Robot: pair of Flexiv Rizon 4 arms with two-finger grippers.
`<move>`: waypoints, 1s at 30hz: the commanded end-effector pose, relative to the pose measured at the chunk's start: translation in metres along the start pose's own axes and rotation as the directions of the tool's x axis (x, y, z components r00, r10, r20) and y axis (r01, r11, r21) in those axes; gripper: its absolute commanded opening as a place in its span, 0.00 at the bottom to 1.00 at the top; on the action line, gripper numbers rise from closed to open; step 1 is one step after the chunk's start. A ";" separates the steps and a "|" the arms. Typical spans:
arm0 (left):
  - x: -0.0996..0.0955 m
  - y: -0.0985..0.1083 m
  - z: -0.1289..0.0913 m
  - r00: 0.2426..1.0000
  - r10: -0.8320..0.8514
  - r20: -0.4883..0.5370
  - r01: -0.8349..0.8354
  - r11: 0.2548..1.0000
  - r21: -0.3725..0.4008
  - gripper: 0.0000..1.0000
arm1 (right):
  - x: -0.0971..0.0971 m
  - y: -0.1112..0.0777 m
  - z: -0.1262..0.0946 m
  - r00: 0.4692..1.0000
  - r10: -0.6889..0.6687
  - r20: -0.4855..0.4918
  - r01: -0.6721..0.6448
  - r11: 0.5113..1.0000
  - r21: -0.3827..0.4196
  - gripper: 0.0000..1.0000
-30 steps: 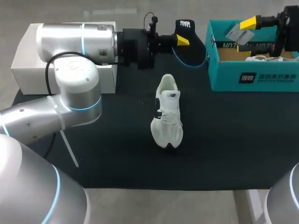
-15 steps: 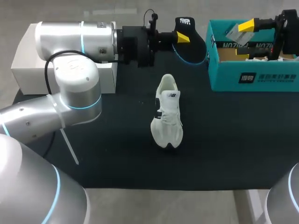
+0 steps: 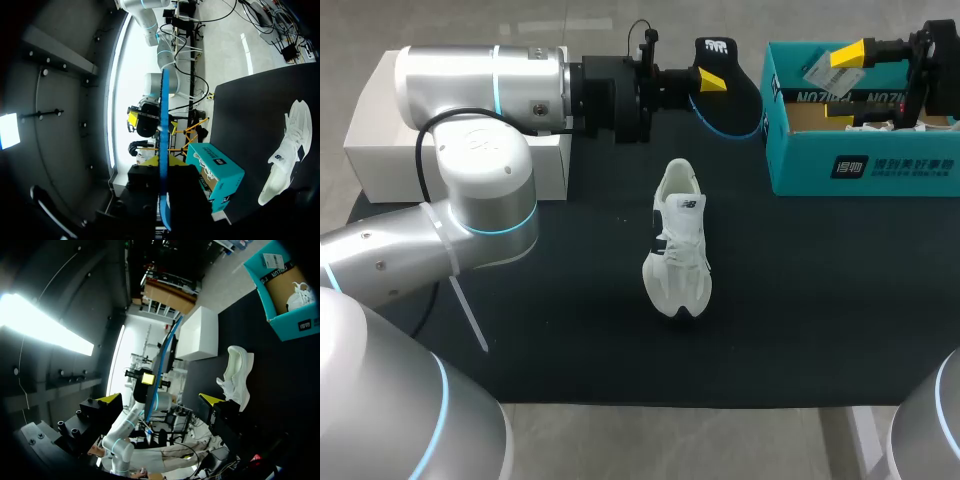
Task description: Take the shoe out of the shoebox, open the shoe tongue, remove and reinsert the insole, then place the shoe into the shoebox
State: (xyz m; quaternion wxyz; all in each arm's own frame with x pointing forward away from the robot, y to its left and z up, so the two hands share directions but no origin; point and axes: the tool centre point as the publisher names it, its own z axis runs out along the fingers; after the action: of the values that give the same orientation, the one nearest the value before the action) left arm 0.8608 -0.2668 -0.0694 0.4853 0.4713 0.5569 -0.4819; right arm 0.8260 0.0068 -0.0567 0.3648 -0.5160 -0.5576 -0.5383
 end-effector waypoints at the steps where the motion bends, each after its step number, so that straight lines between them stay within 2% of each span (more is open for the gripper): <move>1: 0.000 -0.001 0.000 1.000 0.000 -0.003 0.000 1.000 -0.002 0.00 | -0.001 0.000 0.001 1.000 0.001 0.000 -0.001 1.000 -0.001 1.00; 11: 0.000 -0.001 0.000 1.000 0.000 -0.003 0.000 1.000 -0.002 0.00 | -0.001 0.000 0.001 1.000 0.001 0.000 -0.001 1.000 -0.001 1.00; 12: -0.005 -0.002 -0.002 0.995 -0.097 0.025 0.097 0.995 -0.020 0.00 | -0.001 0.000 0.001 1.000 0.001 0.000 -0.001 1.000 -0.001 1.00; 14: -0.014 -0.005 -0.006 0.945 -0.321 0.053 0.323 0.945 -0.039 0.00 | -0.001 0.000 0.001 1.000 0.001 0.000 -0.001 1.000 -0.001 1.00; 16: -0.021 -0.013 -0.009 0.854 -0.513 0.087 0.518 0.853 -0.067 0.00 | -0.001 0.000 0.001 1.000 0.001 0.000 -0.001 1.000 -0.001 1.00; 18: -0.024 -0.020 -0.012 0.775 -0.629 0.060 0.632 0.770 -0.091 0.00 | -0.001 0.000 0.001 1.000 0.001 0.000 -0.001 1.000 -0.001 1.00; 20: -0.027 -0.025 -0.014 0.698 -0.714 0.049 0.715 0.691 -0.107 0.00 | -0.001 0.000 0.001 1.000 0.001 0.000 -0.001 1.000 -0.001 1.00; 24: -0.029 -0.030 -0.018 0.540 -0.842 -0.020 0.838 0.540 -0.083 0.00 | -0.001 0.000 0.001 1.000 0.001 0.000 -0.001 1.000 -0.001 1.00; 30: -0.017 -0.019 -0.027 0.329 -0.944 -0.012 0.942 0.330 -0.061 0.00 | -0.001 0.000 0.001 1.000 0.001 0.000 -0.001 1.000 -0.001 1.00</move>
State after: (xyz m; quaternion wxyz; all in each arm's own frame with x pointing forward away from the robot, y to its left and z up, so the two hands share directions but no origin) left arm 0.8392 -0.2484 -0.0495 0.3421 0.2722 0.6806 -0.5879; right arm 0.8262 0.0066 -0.0569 0.3650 -0.5157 -0.5575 -0.5384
